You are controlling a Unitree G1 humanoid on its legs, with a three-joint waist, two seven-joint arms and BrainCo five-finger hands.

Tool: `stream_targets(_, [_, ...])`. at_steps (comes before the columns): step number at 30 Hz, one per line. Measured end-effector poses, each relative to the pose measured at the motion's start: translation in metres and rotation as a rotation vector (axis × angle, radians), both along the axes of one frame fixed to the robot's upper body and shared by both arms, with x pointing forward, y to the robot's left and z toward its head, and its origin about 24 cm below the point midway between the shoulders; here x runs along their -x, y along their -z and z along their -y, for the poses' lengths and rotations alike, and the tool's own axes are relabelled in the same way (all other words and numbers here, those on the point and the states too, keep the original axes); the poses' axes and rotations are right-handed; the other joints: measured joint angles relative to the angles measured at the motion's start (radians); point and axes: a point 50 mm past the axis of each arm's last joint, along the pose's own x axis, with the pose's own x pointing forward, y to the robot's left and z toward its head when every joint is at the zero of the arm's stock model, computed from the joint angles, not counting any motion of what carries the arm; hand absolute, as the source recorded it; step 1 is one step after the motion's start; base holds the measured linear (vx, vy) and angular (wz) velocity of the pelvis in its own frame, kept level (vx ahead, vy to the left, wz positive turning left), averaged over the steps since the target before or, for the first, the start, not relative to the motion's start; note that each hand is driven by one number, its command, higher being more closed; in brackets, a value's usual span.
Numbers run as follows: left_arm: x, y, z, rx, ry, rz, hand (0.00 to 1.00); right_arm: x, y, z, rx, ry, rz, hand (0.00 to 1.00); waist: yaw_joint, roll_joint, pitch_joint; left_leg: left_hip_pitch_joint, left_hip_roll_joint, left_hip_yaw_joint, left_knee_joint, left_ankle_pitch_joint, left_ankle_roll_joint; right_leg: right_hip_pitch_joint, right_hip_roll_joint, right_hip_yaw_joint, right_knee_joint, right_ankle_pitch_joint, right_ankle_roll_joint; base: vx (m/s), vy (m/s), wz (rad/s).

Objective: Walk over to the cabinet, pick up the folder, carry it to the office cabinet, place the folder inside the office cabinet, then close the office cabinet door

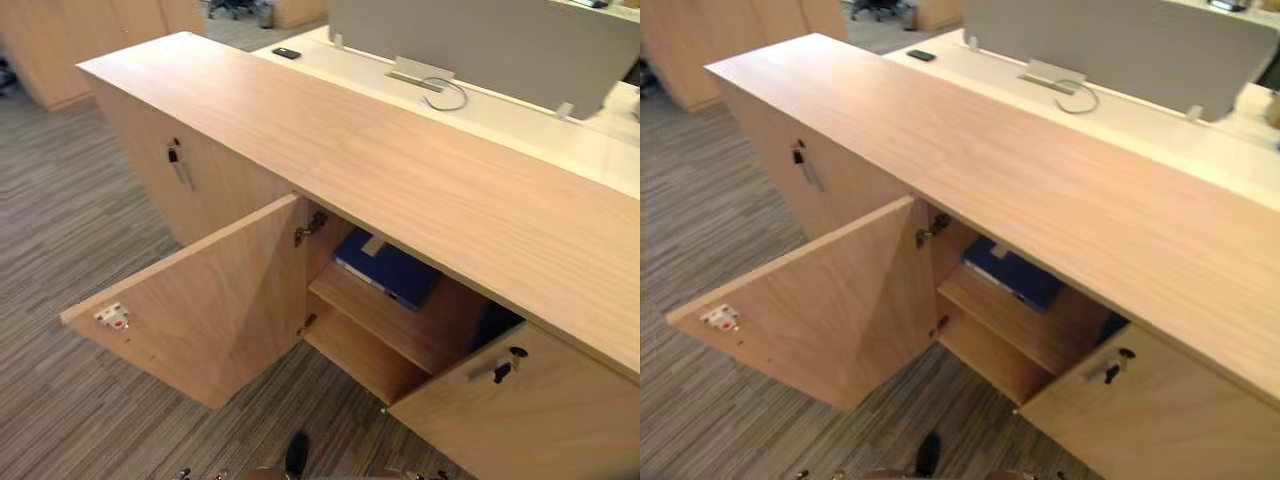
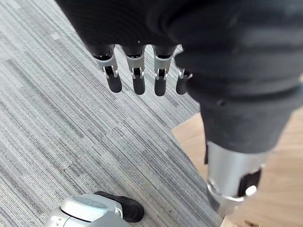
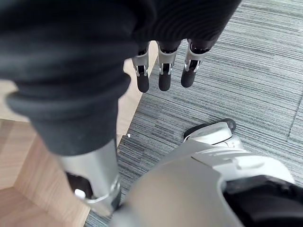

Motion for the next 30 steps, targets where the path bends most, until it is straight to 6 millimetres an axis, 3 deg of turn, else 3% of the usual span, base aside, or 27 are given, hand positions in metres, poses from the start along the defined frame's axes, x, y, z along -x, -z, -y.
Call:
stream_targets(2, [0.000,0.000,-0.002,-0.001,-0.021,-0.001,0.00,0.001,0.000,-0.002,-0.007,0.009,-0.002,0.00,0.000,-0.009,0.003,-0.022,0.007,-0.020,0.001,0.027,-0.032,0.028,0.007,-0.024,-0.076,-0.023,-0.008,-0.02,-0.325,0.20])
stream_targets(6, [-0.002,-0.001,-0.003,-0.003,-0.037,0.008,0.00,0.008,0.001,-0.003,-0.015,0.057,-0.014,0.00,-0.001,-0.017,0.007,-0.007,0.041,-0.073,0.000,0.041,-0.052,0.067,0.047,-0.079,-0.089,-0.019,-0.019,0.00,-0.255,0.44])
stream_targets(10, [-0.005,-0.001,-0.003,0.017,-0.145,0.044,0.00,-0.003,0.000,-0.003,-0.009,0.063,0.023,0.00,0.014,-0.013,0.016,-0.035,0.070,-0.106,0.025,0.048,-0.079,0.074,0.085,-0.119,-0.085,-0.006,-0.040,-0.02,-0.148,0.29])
stream_targets(12, [-0.017,-0.004,-0.002,0.041,-0.209,0.109,0.00,-0.009,-0.002,-0.004,-0.006,0.065,0.050,0.00,0.015,-0.011,0.045,-0.116,0.080,0.010,0.179,-0.049,-0.072,0.075,0.083,-0.167,-0.076,0.001,-0.049,-0.13,-0.044,0.51])
stream_targets(13, [-0.024,-0.007,-0.003,0.043,-0.227,0.145,0.00,-0.012,-0.003,-0.002,0.001,0.076,0.062,0.00,0.012,-0.015,0.072,-0.200,0.118,0.162,0.367,-0.160,-0.049,0.077,0.082,-0.211,-0.072,0.000,-0.053,-0.17,0.015,0.64])
stream_targets(14, [-0.029,-0.009,-0.004,0.043,-0.233,0.170,0.00,-0.009,-0.003,-0.002,0.004,0.097,0.059,0.00,0.011,-0.017,0.078,-0.264,0.160,0.266,0.546,-0.218,-0.046,0.078,0.070,-0.246,-0.066,-0.010,-0.069,-0.16,0.039,0.63])
stream_targets(16, [-0.035,-0.013,-0.004,0.040,-0.220,0.206,0.00,-0.003,-0.003,-0.001,0.016,0.114,0.054,0.00,0.028,-0.013,0.076,-0.285,0.230,0.420,0.784,-0.322,-0.052,0.077,0.052,-0.277,-0.052,-0.018,-0.065,-0.03,0.098,0.35])
stream_targets(17, [-0.037,-0.014,-0.003,0.039,-0.207,0.216,0.00,-0.002,-0.003,0.000,0.020,0.120,0.055,0.00,0.021,-0.004,0.069,-0.261,0.252,0.447,0.786,-0.348,-0.060,0.068,0.051,-0.289,-0.049,-0.022,-0.058,0.04,0.184,0.52])
stream_targets(18, [-0.039,-0.013,0.002,0.047,-0.169,0.214,0.00,0.000,-0.004,0.004,0.031,0.137,0.060,0.00,0.012,0.032,0.053,-0.217,0.245,0.430,0.657,-0.406,-0.056,0.050,0.065,-0.304,-0.033,-0.033,-0.040,0.09,0.211,0.77])
stream_targets(19, [-0.051,-0.017,-0.002,0.038,-0.135,0.237,0.00,0.000,-0.003,-0.003,0.011,0.165,0.056,0.00,0.008,-0.003,0.057,-0.210,0.188,0.408,0.584,-0.364,-0.039,0.026,0.041,-0.291,-0.022,-0.039,-0.033,0.08,0.189,0.84])
stream_targets(20, [-0.056,-0.018,-0.001,0.039,-0.115,0.246,0.00,0.003,-0.002,-0.005,0.001,0.187,0.050,0.00,0.006,-0.015,0.055,-0.193,0.155,0.394,0.516,-0.325,-0.024,0.017,0.034,-0.276,-0.037,-0.036,-0.036,0.06,0.122,0.94])
stream_targets(21, [-0.060,-0.017,0.008,0.053,-0.083,0.248,0.00,0.007,-0.001,-0.006,-0.006,0.213,0.038,0.00,-0.001,-0.022,0.050,-0.150,0.103,0.374,0.392,-0.256,-0.008,0.021,0.026,-0.248,-0.084,-0.029,-0.046,0.02,0.063,0.84])
stream_targets(23, [-0.060,-0.015,0.018,0.072,-0.049,0.236,0.00,0.008,-0.001,-0.005,-0.003,0.207,0.033,0.00,-0.003,-0.018,0.041,-0.086,0.043,0.348,0.253,-0.187,0.012,0.021,0.013,-0.234,-0.112,-0.010,-0.043,0.02,0.101,0.69])
stream_targets(26, [-0.056,-0.012,0.019,0.067,-0.029,0.210,0.00,0.006,0.000,-0.003,0.001,0.183,0.031,0.00,0.001,-0.008,0.031,-0.034,0.022,0.340,0.158,-0.143,0.020,0.025,0.007,-0.220,-0.122,0.020,-0.039,0.04,0.066,0.12])
stream_targets(30, [-0.055,-0.009,0.022,0.068,0.005,0.185,0.00,0.002,0.000,-0.005,0.001,0.161,0.027,0.00,-0.007,-0.012,0.027,-0.004,0.018,0.326,0.101,-0.102,0.017,0.040,0.020,-0.223,-0.148,0.037,-0.030,0.04,-0.038,0.05])
